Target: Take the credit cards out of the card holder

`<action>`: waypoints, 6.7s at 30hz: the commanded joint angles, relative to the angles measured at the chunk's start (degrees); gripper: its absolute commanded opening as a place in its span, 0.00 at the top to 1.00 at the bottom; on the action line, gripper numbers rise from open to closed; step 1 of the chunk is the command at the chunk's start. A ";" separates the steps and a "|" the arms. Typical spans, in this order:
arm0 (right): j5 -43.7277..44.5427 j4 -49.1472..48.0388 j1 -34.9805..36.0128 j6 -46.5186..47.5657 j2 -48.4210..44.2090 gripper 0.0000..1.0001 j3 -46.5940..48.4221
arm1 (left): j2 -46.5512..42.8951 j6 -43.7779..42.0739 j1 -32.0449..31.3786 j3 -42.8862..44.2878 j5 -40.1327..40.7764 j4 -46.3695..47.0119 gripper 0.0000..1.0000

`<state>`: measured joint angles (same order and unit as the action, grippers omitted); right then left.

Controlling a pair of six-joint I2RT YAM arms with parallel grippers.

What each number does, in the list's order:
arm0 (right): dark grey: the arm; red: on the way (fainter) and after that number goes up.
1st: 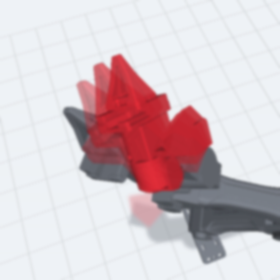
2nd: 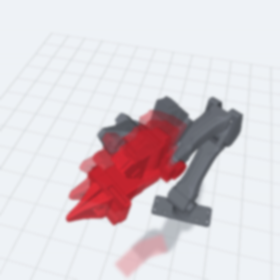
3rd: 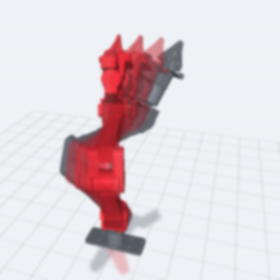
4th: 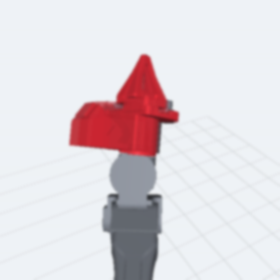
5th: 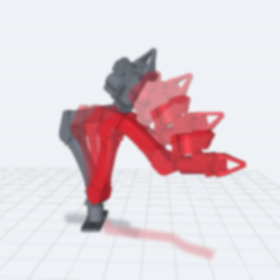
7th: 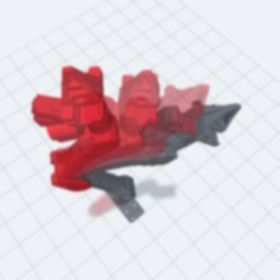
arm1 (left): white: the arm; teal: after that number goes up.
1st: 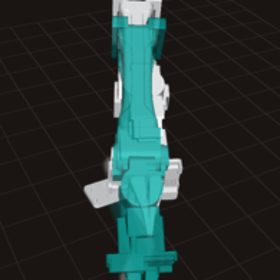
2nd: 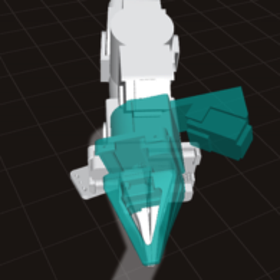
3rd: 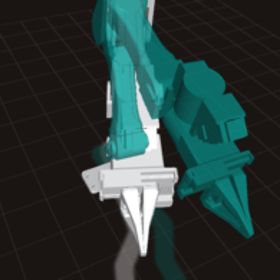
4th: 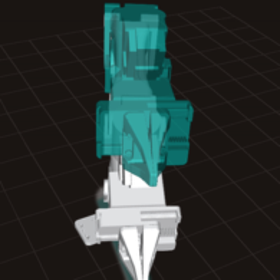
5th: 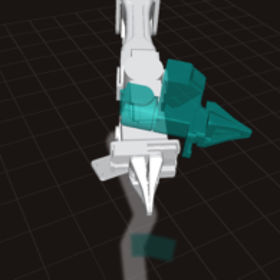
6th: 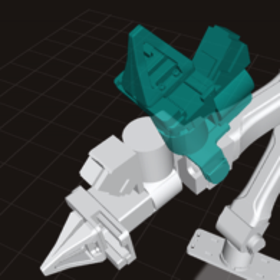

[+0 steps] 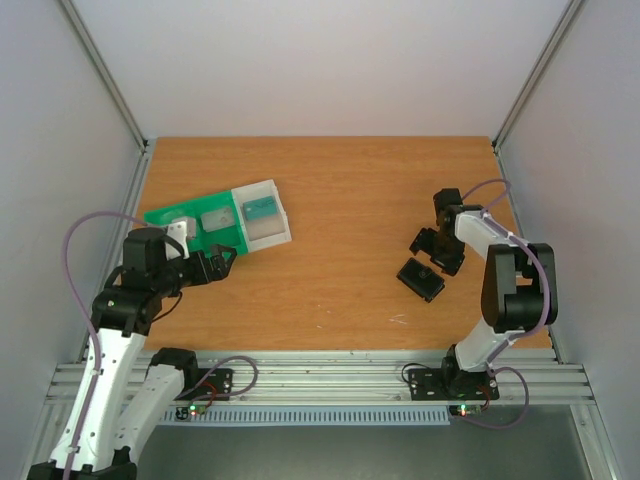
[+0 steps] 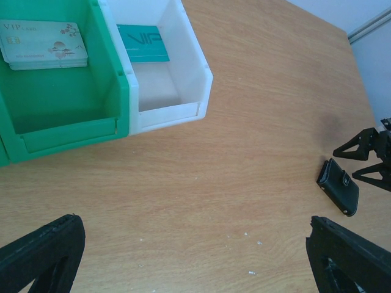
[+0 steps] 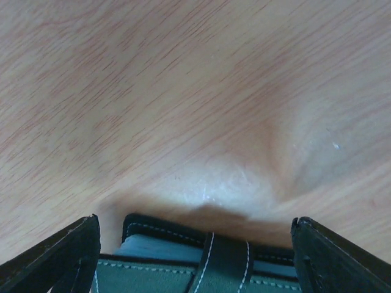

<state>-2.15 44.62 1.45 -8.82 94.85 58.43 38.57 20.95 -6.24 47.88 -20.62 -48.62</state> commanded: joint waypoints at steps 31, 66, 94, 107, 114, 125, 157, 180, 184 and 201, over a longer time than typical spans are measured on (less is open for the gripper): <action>-15.12 4.32 7.01 -1.24 -14.22 0.15 -12.16 | 2.73 -0.41 -1.46 0.86 -2.00 -0.08 0.03; -0.16 8.04 32.69 4.42 -9.17 0.23 -1.56 | 12.41 11.10 -23.78 -0.28 -0.97 5.73 0.19; -15.15 -0.72 38.10 3.03 -4.44 0.27 -5.25 | 11.39 12.18 -24.97 -2.17 0.99 5.18 0.19; -0.29 10.90 50.00 1.41 -4.09 0.57 2.97 | 10.79 12.69 -25.04 -2.26 2.92 4.36 0.19; 1.98 9.75 50.40 2.02 -1.16 0.76 4.69 | 7.47 13.93 -25.05 -2.30 5.91 4.11 0.19; 1.84 7.16 50.49 1.98 2.66 0.80 5.65 | 5.61 14.10 -25.05 -2.33 7.99 2.63 0.19; 7.59 6.73 51.63 -0.31 -0.86 0.99 5.55 | 7.90 14.20 -25.04 -1.92 8.99 1.66 0.19; -10.48 -14.89 51.63 -9.11 -18.33 0.99 3.38 | 11.29 28.99 -25.05 -11.77 -11.87 28.53 0.21; -12.14 -16.66 51.63 -9.90 -18.17 0.99 2.87 | 11.57 29.14 -25.05 -12.29 -12.12 30.25 0.20; -12.26 -20.19 51.63 -11.82 -19.74 0.99 -1.04 | 14.17 29.74 -25.03 -14.23 -10.31 29.20 0.79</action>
<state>-13.98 27.46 52.73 -19.57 77.08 58.22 52.47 51.53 -31.00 34.68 -32.12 -20.01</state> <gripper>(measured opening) 0.021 0.282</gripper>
